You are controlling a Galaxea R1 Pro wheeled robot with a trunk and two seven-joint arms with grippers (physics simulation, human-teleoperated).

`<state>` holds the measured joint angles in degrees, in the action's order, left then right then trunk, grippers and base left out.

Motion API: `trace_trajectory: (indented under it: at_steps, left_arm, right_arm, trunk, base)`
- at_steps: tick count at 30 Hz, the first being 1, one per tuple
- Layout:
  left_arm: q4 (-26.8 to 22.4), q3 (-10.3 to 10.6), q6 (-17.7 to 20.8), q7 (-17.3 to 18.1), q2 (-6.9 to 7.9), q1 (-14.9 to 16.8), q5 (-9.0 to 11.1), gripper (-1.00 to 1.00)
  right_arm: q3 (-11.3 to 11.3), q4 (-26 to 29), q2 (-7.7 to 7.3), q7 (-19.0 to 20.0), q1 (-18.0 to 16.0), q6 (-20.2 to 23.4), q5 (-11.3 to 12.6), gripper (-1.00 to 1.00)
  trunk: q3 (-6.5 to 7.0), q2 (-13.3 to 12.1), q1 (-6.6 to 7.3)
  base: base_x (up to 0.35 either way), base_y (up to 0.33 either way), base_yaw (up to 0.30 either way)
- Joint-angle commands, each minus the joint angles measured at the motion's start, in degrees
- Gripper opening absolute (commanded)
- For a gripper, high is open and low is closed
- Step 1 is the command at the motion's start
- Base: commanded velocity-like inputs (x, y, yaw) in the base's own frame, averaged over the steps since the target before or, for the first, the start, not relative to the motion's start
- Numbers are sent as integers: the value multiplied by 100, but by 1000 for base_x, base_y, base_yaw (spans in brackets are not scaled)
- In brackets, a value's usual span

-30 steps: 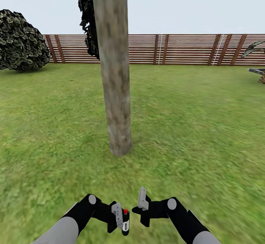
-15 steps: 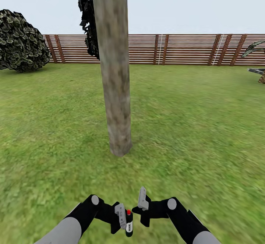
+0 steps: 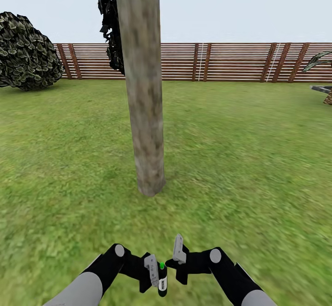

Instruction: In the garden, pick up the pesticide atomizer on the floor and spray pesticide onto both trees until each tree trunk is fully covered.

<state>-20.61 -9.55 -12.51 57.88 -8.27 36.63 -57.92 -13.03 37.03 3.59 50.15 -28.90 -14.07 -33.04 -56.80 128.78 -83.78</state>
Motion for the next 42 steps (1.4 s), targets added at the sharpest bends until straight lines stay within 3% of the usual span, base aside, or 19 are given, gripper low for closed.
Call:
trace_trajectory:
  at_steps: [1,6,9,19,20,24,26,31,33,35,37,39,40,42]
  left_arm:
    - [-9,-57,-32,22,-4,4,-53,-100]
    - [-43,-69,-47,29,61,-19,-66,-100]
    - [-53,-53,-57,30,180,-43,-97,-100]
    - [-57,-20,-109,30,1228,-51,-145,-100]
    - [-57,-20,-113,30,1322,-51,-145,-100]
    - [-62,-6,-119,30,1658,-50,-151,-100]
    - [-67,-3,-120,30,1757,-50,-154,-100]
    - [-152,-70,-102,-31,1846,-50,-101,-100]
    - [-241,-163,-82,-284,1844,-50,-79,-100]
    - [-254,-314,-62,-601,1828,-50,-70,-100]
    - [-243,-635,-44,-1138,1800,-50,-58,-100]
    - [-233,-991,-36,-1661,1762,-50,-46,-100]
    - [-231,-1069,-33,-1766,1751,-50,-44,-100]
    - [-227,-1359,-21,-2108,1672,-50,-39,-100]
  right_arm:
    - [6,6,1,3,-2,-32,-53,-100]
    - [4,6,1,3,-2,-30,-53,-100]
    - [5,12,1,3,-2,-34,-53,-100]
    - [11,7,-7,3,-2,-35,-53,-100]
    - [13,6,-7,3,-2,-35,-53,100]
    - [19,-8,-18,3,-2,-35,-55,100]
    - [24,-10,-24,0,-2,-35,-61,100]
    - [49,-37,-59,-34,-2,-32,-76,100]
    - [56,-48,-75,-72,-2,-28,-78,100]
    - [66,-51,-113,-149,-2,-27,-75,100]
    - [176,-62,-259,-397,1,-27,-64,100]
    - [430,-183,-450,-773,12,-21,-54,100]
    - [506,-247,-488,-855,14,-20,-50,100]
    - [877,-610,-591,-1099,20,-22,-42,100]
  trunk:
    - [-5,2,1]
    - [-5,2,1]
    - [-5,2,1]
    - [-5,2,1]
    - [-5,2,1]
    - [-5,2,1]
    - [-5,2,1]
    - [-5,2,1]
    - [-5,2,1]
    - [-5,2,1]
    - [-5,2,1]
    - [-5,2,1]
    - [-5,2,1]
    - [-5,2,1]
  base:
    - [0,0,0]
    - [0,0,0]
    - [0,0,0]
    - [0,0,0]
    - [0,0,0]
    - [0,0,0]
    - [0,0,0]
    - [0,0,0]
    - [0,0,0]
    - [0,0,0]
    - [0,0,0]
    - [0,0,0]
    - [0,0,0]
    - [0,0,0]
